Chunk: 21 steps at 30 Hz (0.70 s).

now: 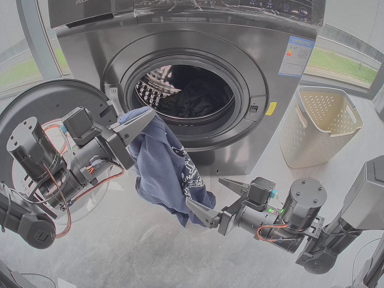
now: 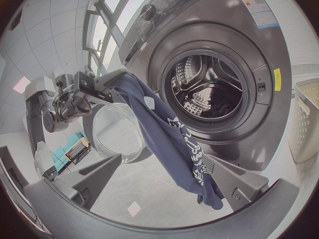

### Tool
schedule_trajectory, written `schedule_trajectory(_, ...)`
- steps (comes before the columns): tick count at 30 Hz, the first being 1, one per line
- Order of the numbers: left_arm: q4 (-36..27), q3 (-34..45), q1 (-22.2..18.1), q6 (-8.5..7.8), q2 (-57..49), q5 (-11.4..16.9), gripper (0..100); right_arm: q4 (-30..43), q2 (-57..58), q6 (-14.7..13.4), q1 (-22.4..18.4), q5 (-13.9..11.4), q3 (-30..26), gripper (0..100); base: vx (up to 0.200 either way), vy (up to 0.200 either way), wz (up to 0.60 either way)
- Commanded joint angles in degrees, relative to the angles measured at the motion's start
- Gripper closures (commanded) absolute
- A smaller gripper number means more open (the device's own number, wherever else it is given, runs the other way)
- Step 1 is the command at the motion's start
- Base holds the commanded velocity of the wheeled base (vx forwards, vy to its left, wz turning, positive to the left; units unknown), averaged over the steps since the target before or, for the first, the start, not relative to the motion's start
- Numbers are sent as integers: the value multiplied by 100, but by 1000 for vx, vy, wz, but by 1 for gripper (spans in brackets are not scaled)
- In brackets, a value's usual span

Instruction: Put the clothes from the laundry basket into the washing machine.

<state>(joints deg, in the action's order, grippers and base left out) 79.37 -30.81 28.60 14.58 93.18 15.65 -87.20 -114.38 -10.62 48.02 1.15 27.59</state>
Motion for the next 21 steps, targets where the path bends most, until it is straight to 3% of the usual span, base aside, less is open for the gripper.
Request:
schedule_trajectory(1, 61, -31, 40, 1, -46, 8, 100, -8, -286, 7, -29, 0, 80, 0, 0, 0, 0)
schedule_trajectory(8, 140, -163, 67, 19, -90, -36, 100, -139, -620, -10, 50, -35, 449, 0, 0, 0, 0)
schedule_trajectory(14, 122, -180, 76, 1, -2, -256, 100, -139, -814, -63, 94, -317, 739, 0, 0, 0, 0)
schedule_trajectory(21, 131, -171, 76, 1, 51, -256, 100, -131, -1068, -160, 50, -703, 1161, 0, 0, 0, 0)
